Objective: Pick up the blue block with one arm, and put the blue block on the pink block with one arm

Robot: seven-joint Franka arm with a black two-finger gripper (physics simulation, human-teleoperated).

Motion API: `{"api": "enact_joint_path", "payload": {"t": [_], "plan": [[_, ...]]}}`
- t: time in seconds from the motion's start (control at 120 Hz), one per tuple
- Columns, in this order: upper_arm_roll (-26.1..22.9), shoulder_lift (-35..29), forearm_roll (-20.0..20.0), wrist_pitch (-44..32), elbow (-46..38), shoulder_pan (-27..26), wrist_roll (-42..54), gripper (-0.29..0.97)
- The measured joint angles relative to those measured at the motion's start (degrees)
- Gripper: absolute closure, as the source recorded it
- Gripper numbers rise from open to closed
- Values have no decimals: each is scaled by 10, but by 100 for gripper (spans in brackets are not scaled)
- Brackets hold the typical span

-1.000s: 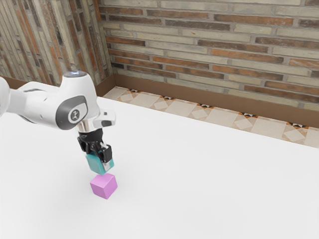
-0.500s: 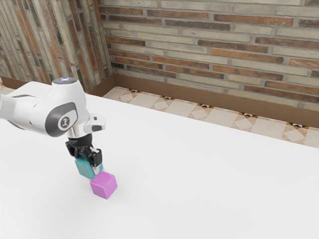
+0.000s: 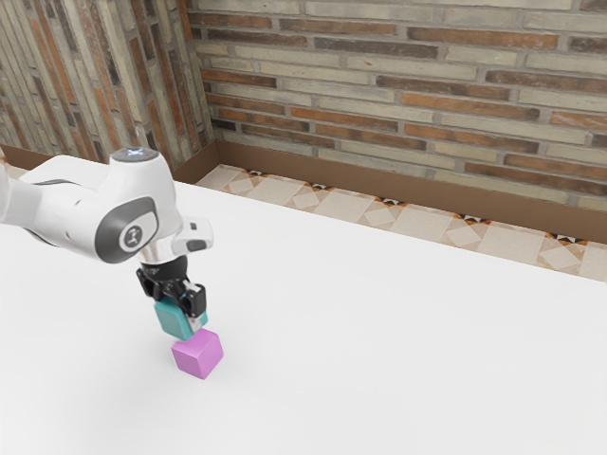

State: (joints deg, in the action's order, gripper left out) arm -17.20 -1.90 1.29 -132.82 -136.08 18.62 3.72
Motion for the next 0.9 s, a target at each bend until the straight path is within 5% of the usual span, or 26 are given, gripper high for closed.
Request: {"api": "enact_joint_path", "payload": {"t": [0.592, 0.9], "plan": [[-25, -5, 0, 11, -2, 5, -14, 36], [-37, -38, -6, 33, 6, 6, -8, 9]]}}
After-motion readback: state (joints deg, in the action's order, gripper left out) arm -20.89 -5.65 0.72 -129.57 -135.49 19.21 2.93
